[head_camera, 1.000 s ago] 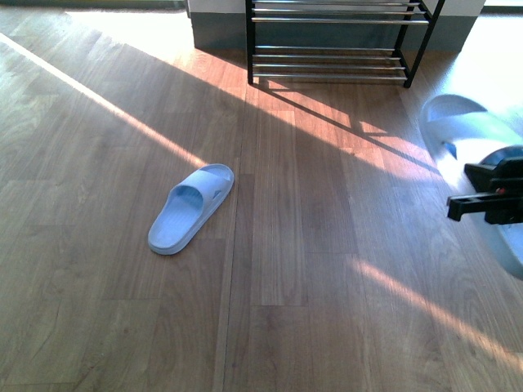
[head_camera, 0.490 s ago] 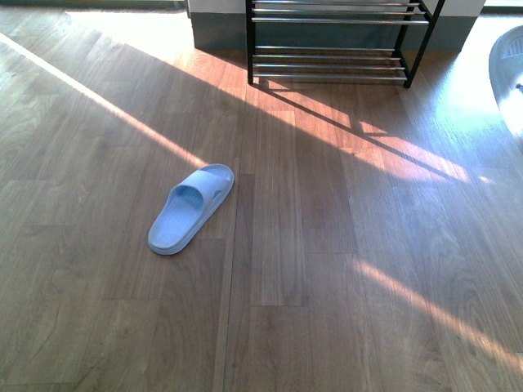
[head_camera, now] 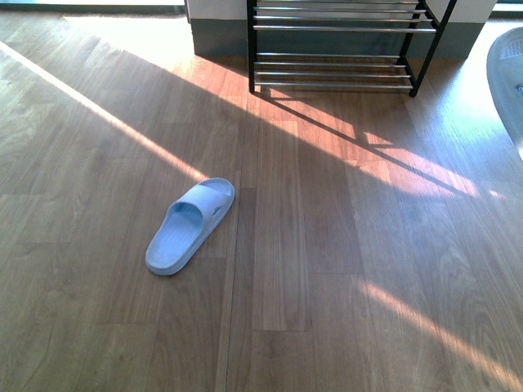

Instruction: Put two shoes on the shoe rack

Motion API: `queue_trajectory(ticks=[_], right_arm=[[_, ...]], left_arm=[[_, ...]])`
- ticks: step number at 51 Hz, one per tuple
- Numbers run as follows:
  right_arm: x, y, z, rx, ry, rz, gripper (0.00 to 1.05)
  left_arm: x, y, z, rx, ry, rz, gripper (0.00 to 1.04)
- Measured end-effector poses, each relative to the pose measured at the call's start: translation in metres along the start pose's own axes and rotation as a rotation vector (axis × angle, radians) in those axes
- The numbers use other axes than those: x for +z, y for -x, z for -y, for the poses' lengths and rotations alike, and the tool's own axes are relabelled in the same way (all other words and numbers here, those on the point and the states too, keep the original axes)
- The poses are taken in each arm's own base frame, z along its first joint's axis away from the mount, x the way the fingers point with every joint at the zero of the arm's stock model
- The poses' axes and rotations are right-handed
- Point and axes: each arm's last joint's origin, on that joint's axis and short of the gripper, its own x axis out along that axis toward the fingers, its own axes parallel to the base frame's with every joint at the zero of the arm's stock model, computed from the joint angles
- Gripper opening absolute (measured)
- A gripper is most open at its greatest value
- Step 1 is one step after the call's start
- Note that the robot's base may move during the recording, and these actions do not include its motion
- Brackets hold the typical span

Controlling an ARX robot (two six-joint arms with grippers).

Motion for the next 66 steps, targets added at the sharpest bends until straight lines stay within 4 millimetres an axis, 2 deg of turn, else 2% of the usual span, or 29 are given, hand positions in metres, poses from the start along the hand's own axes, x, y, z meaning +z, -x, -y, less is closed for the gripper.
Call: queue_trajectory(ticks=[66], right_arm=[[-0.0001,0.0000,0.0003,-0.003,0.000,-0.001,0.01]], left_arm=[[0.0000,0.0000,0.0000,0.000,0.000,0.000,0.95]])
